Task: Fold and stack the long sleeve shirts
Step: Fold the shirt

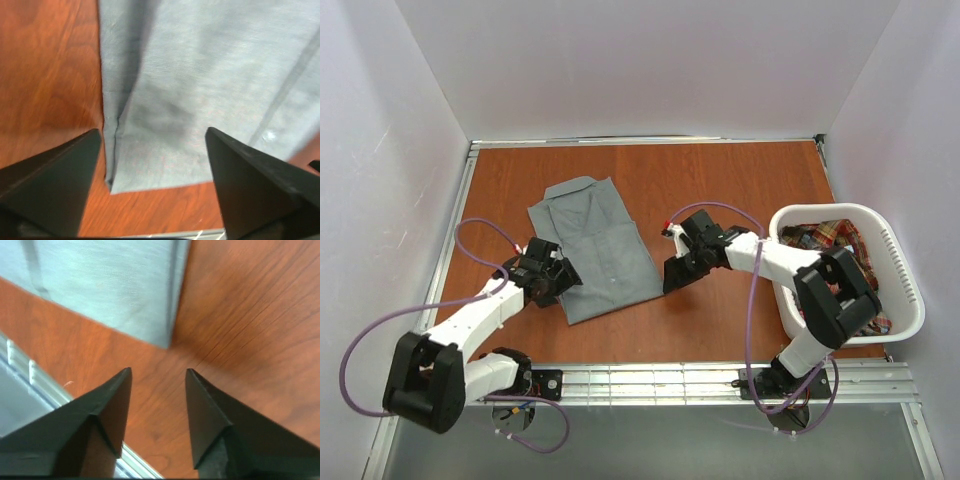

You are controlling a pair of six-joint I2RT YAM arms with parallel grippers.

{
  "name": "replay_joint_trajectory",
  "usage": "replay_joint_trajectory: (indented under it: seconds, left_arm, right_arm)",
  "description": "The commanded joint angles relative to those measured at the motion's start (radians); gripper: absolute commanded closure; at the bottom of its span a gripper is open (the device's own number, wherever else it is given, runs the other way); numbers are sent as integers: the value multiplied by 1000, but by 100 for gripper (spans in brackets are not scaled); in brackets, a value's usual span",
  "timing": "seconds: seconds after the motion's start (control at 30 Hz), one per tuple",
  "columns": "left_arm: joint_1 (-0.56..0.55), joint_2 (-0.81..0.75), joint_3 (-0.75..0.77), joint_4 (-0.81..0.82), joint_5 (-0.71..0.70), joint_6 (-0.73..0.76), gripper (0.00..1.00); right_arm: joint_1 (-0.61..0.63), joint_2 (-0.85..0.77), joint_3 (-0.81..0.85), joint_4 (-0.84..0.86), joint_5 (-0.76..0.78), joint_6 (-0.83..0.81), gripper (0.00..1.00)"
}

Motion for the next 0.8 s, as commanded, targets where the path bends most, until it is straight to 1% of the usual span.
replay_joint_trajectory:
  seconds: [0.0, 0.07, 0.13, 0.2, 0.27, 0.3, 0.33, 0.4, 0.47, 0.5, 0.57, 0.63, 0.67, 0.73, 0.77]
  left_arm:
    - [4, -101, 67, -91, -53, -15, 16]
    - [10, -92, 119, -90, -79, 18, 13]
    - [21, -41, 145, -84, -122, 40, 12]
    - [28, -1, 182, -68, -161, 71, 16]
    - [48, 43, 191, -32, -169, 113, 20]
    - [54, 57, 193, 14, -166, 130, 24]
    - [68, 82, 194, 33, -161, 143, 25]
    - [77, 123, 203, 77, -170, 172, 28]
    - [94, 149, 213, 97, -161, 181, 29]
    - [99, 172, 217, 111, -155, 187, 32]
    - [114, 194, 222, 128, -135, 189, 33]
    - [125, 211, 214, 162, -112, 195, 36]
    - [126, 221, 210, 183, -107, 195, 37]
    - [134, 235, 206, 195, -98, 193, 41]
    - [136, 243, 206, 199, -92, 195, 41]
  right_arm:
    - [6, -105, 63, -29, -9, 2, 52]
    - [6, -121, 100, -21, -15, 9, 49]
    - [6, -126, 143, -6, -18, 12, 48]
    - [8, -126, 164, 24, -16, 5, 48]
    - [8, -112, 196, 51, -29, -4, 48]
    - [9, -103, 210, 86, -38, -9, 48]
    - [11, -93, 245, 109, -51, -21, 48]
    - [9, -37, 302, 137, -56, -38, 48]
    - [11, 39, 412, 149, -62, -64, 49]
    - [11, 65, 452, 174, -64, -70, 49]
    - [11, 156, 560, 197, -76, -77, 49]
    - [15, 254, 626, 223, -84, -80, 50]
    - [17, 286, 697, 232, -85, -80, 50]
    - [26, 386, 767, 241, -84, -83, 49]
    - [29, 420, 828, 241, -78, -86, 49]
